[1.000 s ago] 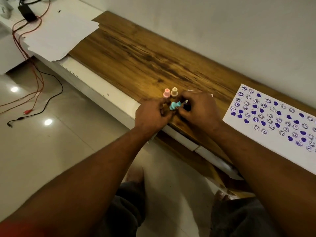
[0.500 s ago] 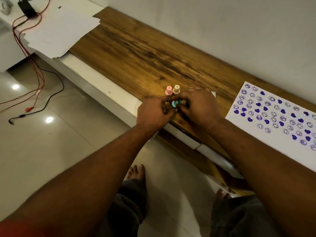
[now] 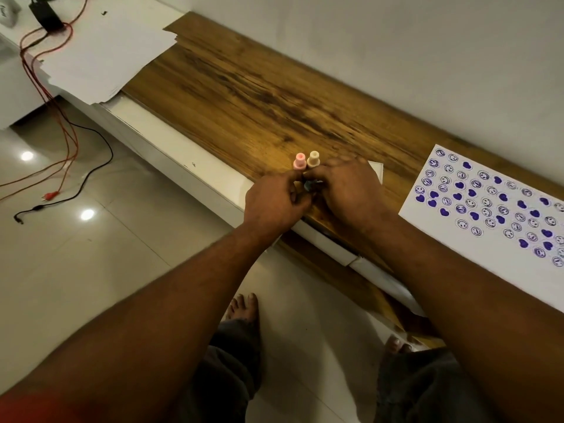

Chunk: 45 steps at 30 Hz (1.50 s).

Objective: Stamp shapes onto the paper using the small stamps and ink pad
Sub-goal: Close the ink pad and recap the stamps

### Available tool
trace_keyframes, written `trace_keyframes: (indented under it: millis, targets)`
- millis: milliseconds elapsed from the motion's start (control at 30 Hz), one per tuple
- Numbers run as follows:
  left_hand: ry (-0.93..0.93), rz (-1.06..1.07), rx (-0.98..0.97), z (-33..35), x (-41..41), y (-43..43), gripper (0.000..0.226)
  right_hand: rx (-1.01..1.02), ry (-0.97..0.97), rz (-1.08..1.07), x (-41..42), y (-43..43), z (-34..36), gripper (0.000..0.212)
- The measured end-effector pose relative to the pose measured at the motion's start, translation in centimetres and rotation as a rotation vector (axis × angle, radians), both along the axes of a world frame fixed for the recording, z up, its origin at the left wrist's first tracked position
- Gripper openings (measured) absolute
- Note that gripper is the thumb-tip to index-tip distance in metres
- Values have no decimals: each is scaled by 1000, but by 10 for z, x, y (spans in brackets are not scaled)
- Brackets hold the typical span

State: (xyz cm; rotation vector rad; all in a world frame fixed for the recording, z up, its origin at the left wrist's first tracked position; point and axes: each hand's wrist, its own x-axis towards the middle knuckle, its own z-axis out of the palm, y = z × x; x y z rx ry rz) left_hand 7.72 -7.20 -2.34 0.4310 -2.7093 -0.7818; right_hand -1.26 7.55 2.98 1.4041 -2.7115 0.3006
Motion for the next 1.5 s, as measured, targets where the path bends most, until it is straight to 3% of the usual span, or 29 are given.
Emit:
trace_keyframes:
  millis: [167, 267, 500, 833, 1067, 1300, 1500]
  targets:
    - [6, 8, -21, -2, -1, 0, 42, -209, -219, -72, -5, 8, 2, 49]
    - [-2, 26, -32, -3, -1, -5, 46, -272, -217, -154, -25, 24, 7, 50]
    - [-12, 53, -28, -4, -2, -6, 46, -140, -303, -371, -68, 66, -11, 60]
    - [52, 102, -40, 9, 12, -4, 30, -30, -311, -331, -74, 72, -17, 51]
    - [28, -67, -102, 8, 18, 25, 37, -152, -402, -396, -76, 68, -17, 45]
    - [-109, -89, -82, -1, 16, 38, 38, -311, -452, -250, -70, 80, -2, 16]
    - [-119, -79, -89, 0, 11, 39, 39, -337, -472, -140, -61, 87, 4, 23]
